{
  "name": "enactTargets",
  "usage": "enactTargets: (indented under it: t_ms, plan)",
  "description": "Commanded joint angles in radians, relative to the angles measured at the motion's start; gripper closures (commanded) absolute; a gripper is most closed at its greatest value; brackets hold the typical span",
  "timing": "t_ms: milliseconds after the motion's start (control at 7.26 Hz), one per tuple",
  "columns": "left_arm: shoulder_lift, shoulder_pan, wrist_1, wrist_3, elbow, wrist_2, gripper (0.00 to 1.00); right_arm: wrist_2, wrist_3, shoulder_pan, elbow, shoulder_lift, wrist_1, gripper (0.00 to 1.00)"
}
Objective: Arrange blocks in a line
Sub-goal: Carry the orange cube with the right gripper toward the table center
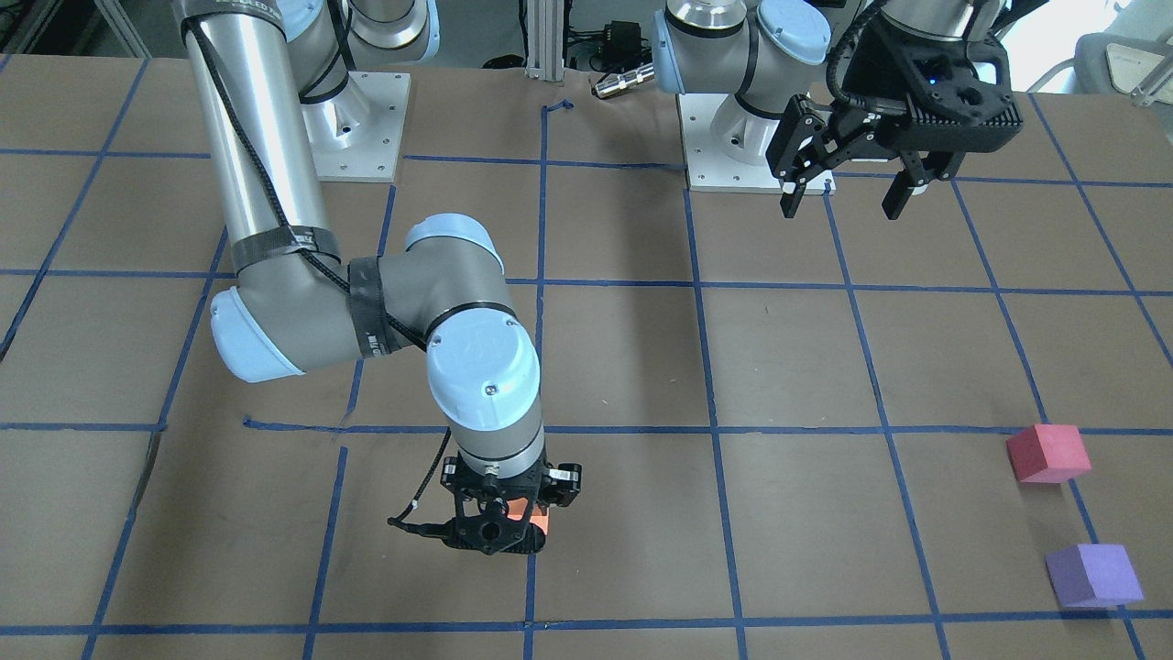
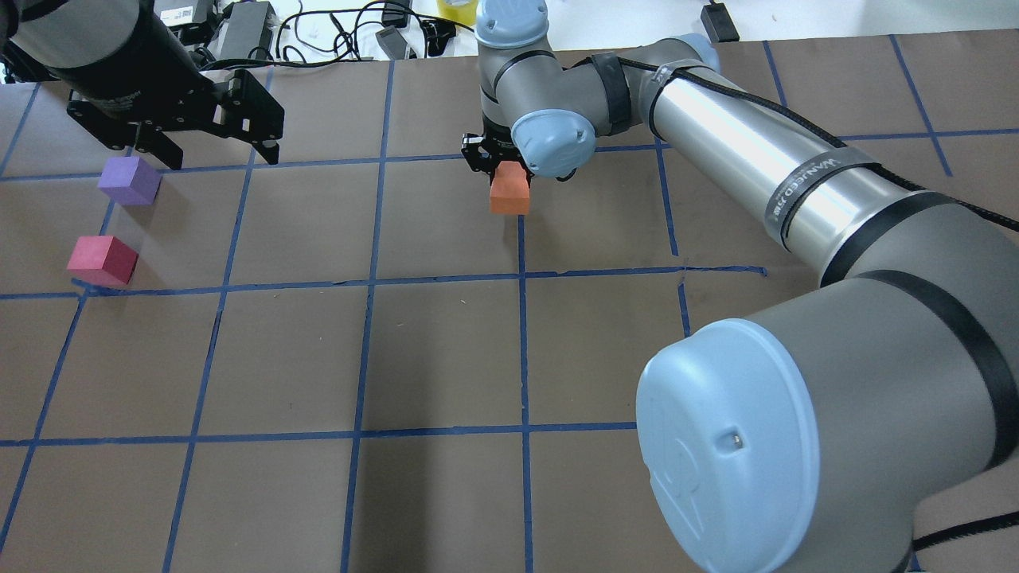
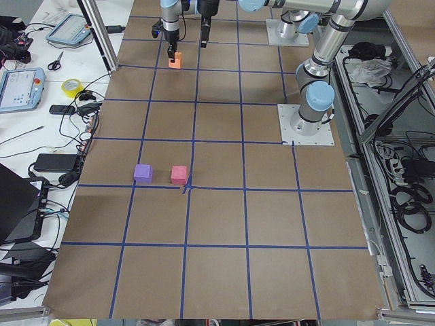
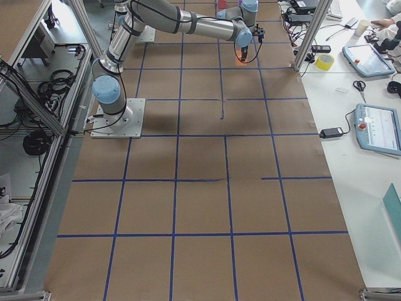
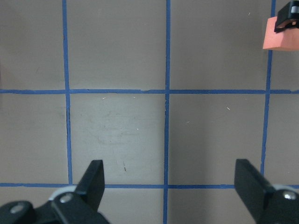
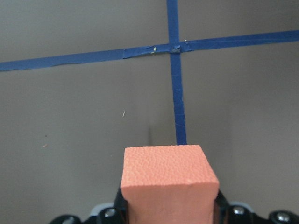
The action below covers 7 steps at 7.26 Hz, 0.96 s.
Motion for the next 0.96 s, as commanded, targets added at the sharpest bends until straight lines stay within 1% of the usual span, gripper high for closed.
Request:
enactTargets:
  t_ms: [0,413,688,826]
  plan:
    - [0.002,-0.001,-0.001,0.000,0.000,0.002,0.00,-0.001,-0.008,0.010,-0.011,0.019,0.004,1.00]
    - [-0.002,-0.001,-0.001,0.000,-0.001,-0.008,0.00,-0.002,-0.046,0.010,-0.005,0.031,0.001,0.98]
    - [0.000,-0.001,0.001,0.000,-0.001,-0.003,0.00,-0.002,-0.054,0.010,0.001,0.041,0.006,0.86]
    - [0.002,-0.001,0.001,0.000,0.000,-0.003,0.00,-0.001,-0.054,0.010,0.001,0.045,-0.006,0.73]
